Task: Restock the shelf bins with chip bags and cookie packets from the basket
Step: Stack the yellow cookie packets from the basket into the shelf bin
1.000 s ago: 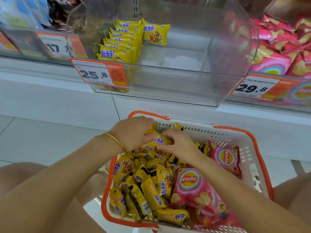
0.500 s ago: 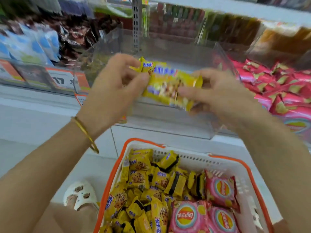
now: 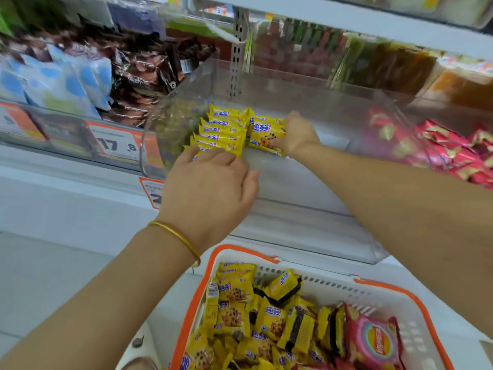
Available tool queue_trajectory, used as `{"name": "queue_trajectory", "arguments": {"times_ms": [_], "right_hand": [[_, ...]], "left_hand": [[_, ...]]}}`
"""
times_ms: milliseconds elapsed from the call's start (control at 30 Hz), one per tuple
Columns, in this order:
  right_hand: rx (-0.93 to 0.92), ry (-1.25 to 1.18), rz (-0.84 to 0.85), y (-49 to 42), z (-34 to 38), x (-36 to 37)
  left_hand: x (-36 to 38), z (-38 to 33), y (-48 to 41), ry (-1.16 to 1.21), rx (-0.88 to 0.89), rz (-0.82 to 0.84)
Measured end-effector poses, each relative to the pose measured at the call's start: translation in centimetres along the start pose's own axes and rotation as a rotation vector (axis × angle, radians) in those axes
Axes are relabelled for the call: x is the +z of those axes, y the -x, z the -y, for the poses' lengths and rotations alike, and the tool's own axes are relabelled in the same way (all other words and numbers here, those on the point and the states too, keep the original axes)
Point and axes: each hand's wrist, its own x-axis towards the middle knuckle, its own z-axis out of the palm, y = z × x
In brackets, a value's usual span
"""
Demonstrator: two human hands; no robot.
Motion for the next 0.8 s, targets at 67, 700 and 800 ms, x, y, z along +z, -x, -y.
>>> {"name": "queue_trajectory", "arguments": {"times_ms": [67,700,800], "right_hand": [[0.044,-0.094,-0.052,-0.4,0.7,0.5],[-0.235,-0.338,-0.013,12.3,1.7,-8.5],[-0.312,-0.471,0.241,20.7,-0.6,-9.1]], "left_hand": [[0.1,0.0,0.0,-0.003,0.006,-0.016],[-2.2,-1.3,3.0,0.189,0.243,-0.325],[-1.1,-2.8,5.8,0.236,0.261,-0.223]]}}
